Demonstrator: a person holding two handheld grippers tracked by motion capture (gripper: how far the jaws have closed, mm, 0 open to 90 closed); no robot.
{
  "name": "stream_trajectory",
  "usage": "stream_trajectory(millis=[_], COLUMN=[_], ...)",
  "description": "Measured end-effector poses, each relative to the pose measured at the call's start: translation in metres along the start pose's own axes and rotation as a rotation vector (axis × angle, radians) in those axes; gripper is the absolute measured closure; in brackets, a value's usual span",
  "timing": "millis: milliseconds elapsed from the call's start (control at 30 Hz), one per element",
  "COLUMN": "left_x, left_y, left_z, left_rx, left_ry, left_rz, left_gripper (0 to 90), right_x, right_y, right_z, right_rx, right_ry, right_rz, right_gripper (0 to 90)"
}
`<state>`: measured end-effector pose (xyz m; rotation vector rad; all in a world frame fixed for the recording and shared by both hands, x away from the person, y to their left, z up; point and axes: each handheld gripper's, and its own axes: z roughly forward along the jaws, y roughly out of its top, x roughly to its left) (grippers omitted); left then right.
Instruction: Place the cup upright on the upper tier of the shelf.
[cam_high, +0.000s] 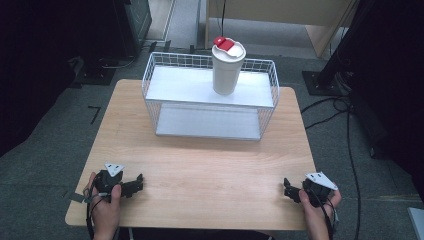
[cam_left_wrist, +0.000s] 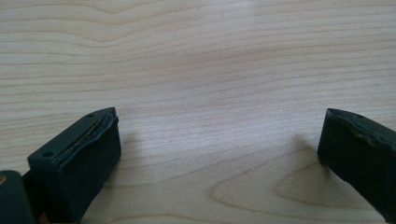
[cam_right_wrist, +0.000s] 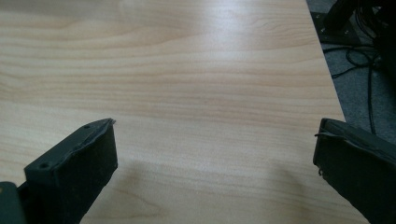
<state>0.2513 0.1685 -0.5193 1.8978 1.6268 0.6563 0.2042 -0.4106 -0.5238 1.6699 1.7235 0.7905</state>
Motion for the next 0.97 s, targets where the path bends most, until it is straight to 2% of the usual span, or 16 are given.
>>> stream_trajectory(millis=[67, 100, 133, 167, 267, 567, 967], left_x=[-0.0001, 0.0, 0.0, 0.0, 0.0001, 0.0, 0.0], left_y=[0.0, 0.0, 0.0, 0.0, 0.0, 0.0, -0.0001], left_z=[0.0001, 0.0, 0.0, 0.0, 0.0, 0.0, 0.0], left_rx=[-0.001, 0.0, 0.0, 0.0, 0.0, 0.0, 0.0], left_ry=[0.0, 0.0, 0.0, 0.0, 0.0, -0.001, 0.0], left_rz=[-0.002, 0.0, 0.0, 0.0, 0.001, 0.0, 0.001], left_gripper=[0.0, 0.0, 0.0, 0.0, 0.0, 0.0, 0.0], right_x=[0.0006, 0.0011, 0.0011, 0.0004, -0.0009, -0.0013, -0.0012], right_y=[0.0, -0.0001, -0.0001, -0.0001, 0.0, -0.0001, -0.0001], right_z=[0.0003, 0.0015, 0.0015, 0.0031, 0.0041, 0.0045, 0.0046], right_rx=[0.008, 0.037, 0.037, 0.059, 0.079, 0.088, 0.086], right_ry=[0.0, 0.012, 0.012, 0.026, 0.049, 0.071, 0.073], right_rz=[-0.004, -0.011, -0.011, -0.017, -0.006, -0.005, -0.008], right_gripper=[0.0, 0.0, 0.0, 0.0, 0.0, 0.0, 0.0])
